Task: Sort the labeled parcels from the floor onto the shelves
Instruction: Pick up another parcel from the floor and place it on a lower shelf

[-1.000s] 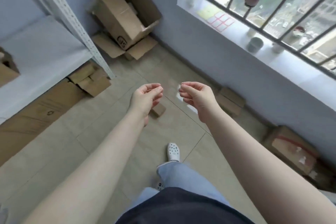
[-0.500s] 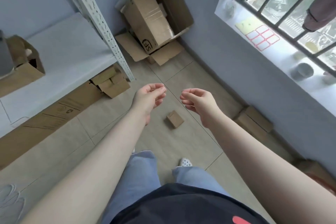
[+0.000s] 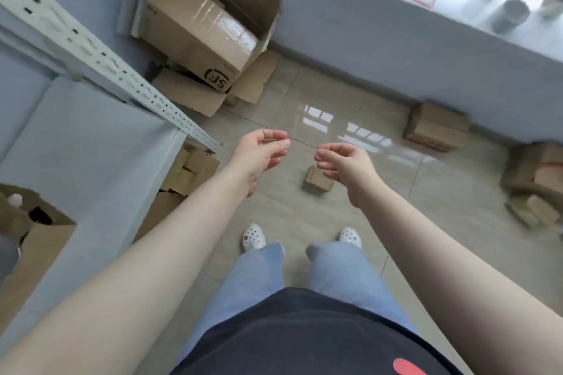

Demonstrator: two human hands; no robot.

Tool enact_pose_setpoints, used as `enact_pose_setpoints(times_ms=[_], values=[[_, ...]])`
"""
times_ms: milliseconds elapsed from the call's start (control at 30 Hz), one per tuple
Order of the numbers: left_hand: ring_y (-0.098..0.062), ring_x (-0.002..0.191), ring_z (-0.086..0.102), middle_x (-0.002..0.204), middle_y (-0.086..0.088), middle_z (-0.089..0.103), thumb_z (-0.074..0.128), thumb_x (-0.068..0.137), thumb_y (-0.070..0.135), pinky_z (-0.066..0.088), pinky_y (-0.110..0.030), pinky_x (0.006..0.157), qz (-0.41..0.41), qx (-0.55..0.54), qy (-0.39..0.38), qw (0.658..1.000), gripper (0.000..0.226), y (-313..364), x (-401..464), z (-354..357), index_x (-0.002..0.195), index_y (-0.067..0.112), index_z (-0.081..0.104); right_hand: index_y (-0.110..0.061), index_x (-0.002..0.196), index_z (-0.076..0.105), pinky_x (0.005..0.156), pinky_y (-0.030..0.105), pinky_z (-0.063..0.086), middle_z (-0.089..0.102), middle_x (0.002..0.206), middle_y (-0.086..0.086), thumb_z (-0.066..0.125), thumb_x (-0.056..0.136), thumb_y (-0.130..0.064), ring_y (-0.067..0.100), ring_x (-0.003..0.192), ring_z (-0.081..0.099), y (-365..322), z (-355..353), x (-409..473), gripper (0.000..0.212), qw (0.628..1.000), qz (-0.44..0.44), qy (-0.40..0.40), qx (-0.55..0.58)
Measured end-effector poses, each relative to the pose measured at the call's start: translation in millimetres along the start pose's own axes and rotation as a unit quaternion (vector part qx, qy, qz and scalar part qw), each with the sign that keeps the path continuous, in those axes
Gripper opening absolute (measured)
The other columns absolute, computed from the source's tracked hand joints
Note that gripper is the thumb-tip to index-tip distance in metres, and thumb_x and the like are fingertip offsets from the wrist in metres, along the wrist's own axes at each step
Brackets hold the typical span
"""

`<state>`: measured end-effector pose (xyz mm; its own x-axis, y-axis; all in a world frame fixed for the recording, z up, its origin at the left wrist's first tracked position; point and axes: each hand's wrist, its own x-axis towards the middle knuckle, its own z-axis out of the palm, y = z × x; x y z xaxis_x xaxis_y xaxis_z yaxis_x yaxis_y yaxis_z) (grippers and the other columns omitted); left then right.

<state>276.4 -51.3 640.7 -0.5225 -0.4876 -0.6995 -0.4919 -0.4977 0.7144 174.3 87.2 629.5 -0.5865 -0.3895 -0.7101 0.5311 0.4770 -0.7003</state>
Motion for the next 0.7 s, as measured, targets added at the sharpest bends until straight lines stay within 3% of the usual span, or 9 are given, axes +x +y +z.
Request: enact_pose_setpoints(times_ms=[167, 300, 467, 600, 700], values=[[-0.007, 0.076, 0.062, 0.087, 0.002, 0.065, 0.066, 0.09, 0.007, 0.05, -0.018, 0.072, -0.024, 0.043, -0.063, 0.997, 0.013, 3.8, 23.7, 6.5, 0.089, 0.02, 0.062, -0.012, 0.091, 0.065, 0.059, 0.014, 0.05, 0.065, 0.083, 0.005, 0.066, 0.088, -0.011, 0.01, 0.067, 0.059, 6.0, 2.3, 0.0, 0.004, 0.996, 0.017, 0.065, 0.051], [-0.007, 0.077, 0.063, 0.088, 0.002, 0.066, 0.068, 0.089, 0.007, 0.05, -0.02, 0.076, -0.028, 0.082, -0.097, 0.992, 0.012, 6.3, 36.0, 23.3, 0.096, 0.015, 0.064, -0.016, 0.085, 0.064, 0.058, 0.013, 0.05, 0.066, 0.081, 0.003, 0.066, 0.088, -0.011, 0.011, 0.068, 0.06, 5.8, -2.6, 9.5, 0.006, 0.991, 0.023, 0.085, 0.096], [-0.007, 0.076, 0.062, 0.087, 0.002, 0.064, 0.067, 0.089, 0.005, 0.05, -0.02, 0.075, -0.015, 0.135, -0.098, 0.986, 0.02, 16.4, 48.8, 37.3, 0.107, 0.01, 0.063, -0.013, 0.093, 0.065, 0.066, 0.018, 0.05, 0.067, 0.081, 0.002, 0.065, 0.088, -0.013, 0.011, 0.069, 0.062, 2.0, -12.2, 29.8, 0.005, 0.988, 0.035, 0.084, 0.121], [-0.008, 0.075, 0.061, 0.085, 0.001, 0.063, 0.066, 0.09, 0.005, 0.05, -0.019, 0.075, -0.016, 0.167, -0.083, 0.982, 0.017, 21.8, 68.4, 48.0, 0.106, 0.009, 0.062, -0.015, 0.085, 0.064, 0.065, 0.018, 0.05, 0.065, 0.079, 0.004, 0.065, 0.088, -0.012, 0.011, 0.067, 0.06, 1.7, -32.7, 41.1, 0.005, 0.984, 0.043, 0.105, 0.139], [-0.01, 0.076, 0.061, 0.085, 0.0, 0.063, 0.065, 0.09, 0.004, 0.05, -0.021, 0.077, -0.032, 0.2, -0.097, 0.974, 0.015, 25.3, 84.1, 63.4, 0.104, 0.009, 0.061, -0.007, 0.101, 0.064, 0.059, 0.015, 0.048, 0.063, 0.079, 0.004, 0.064, 0.089, -0.01, 0.011, 0.065, 0.058, 7.1, -53.2, 49.6, 0.012, 0.972, 0.059, 0.145, 0.177]])
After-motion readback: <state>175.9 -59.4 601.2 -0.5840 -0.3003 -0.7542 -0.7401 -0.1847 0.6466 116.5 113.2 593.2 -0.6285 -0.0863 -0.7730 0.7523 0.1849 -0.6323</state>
